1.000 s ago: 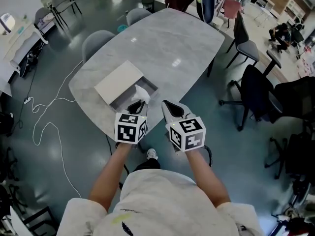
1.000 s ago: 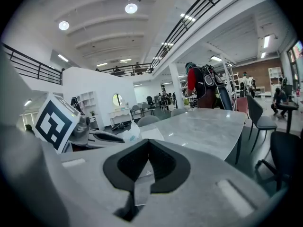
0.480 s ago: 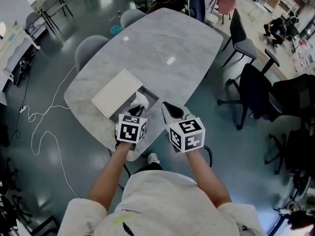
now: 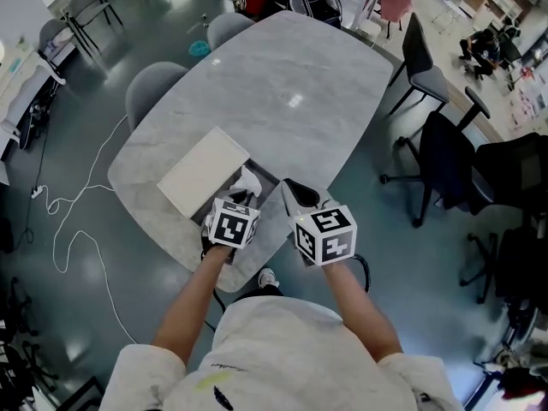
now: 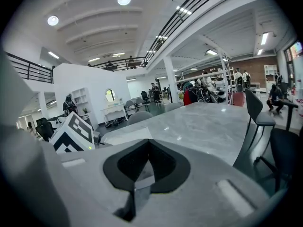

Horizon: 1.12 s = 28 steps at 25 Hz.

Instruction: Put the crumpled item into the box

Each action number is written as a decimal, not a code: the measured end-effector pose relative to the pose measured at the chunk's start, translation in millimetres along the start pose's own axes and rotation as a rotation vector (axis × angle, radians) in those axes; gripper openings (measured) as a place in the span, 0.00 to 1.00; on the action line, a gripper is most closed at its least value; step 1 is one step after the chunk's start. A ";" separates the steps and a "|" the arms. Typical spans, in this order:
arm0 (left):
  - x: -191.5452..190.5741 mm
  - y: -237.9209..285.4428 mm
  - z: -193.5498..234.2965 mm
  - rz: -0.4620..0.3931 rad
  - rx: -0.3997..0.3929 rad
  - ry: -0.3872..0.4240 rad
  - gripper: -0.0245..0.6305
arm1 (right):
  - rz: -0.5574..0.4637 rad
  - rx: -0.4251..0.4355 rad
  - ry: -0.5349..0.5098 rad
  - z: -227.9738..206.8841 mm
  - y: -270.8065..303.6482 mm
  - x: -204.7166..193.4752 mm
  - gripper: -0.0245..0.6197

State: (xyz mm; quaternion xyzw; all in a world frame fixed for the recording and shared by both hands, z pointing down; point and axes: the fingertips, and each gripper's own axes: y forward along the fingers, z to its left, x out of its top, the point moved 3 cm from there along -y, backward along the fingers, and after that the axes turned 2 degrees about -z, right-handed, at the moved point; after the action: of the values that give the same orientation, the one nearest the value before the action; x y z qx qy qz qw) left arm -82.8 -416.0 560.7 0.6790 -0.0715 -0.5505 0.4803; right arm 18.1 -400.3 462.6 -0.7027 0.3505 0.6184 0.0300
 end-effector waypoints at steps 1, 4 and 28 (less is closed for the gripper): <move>-0.3 2.6 1.7 0.006 -0.002 0.016 0.10 | 0.004 0.001 0.002 0.5 2.8 -0.6 0.05; -2.8 9.1 4.8 0.036 -0.006 0.041 0.10 | 0.019 -0.006 0.009 0.2 8.1 -2.7 0.05; 23.7 -13.9 -1.5 -0.086 -0.007 0.025 0.10 | -0.002 -0.012 0.015 -3.8 0.2 -3.8 0.05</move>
State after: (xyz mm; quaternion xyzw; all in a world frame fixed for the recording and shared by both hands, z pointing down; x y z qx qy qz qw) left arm -78.5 -422.6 534.4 0.6865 -0.0342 -0.5626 0.4594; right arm 21.2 -400.5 466.9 -0.7079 0.3464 0.6151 0.0236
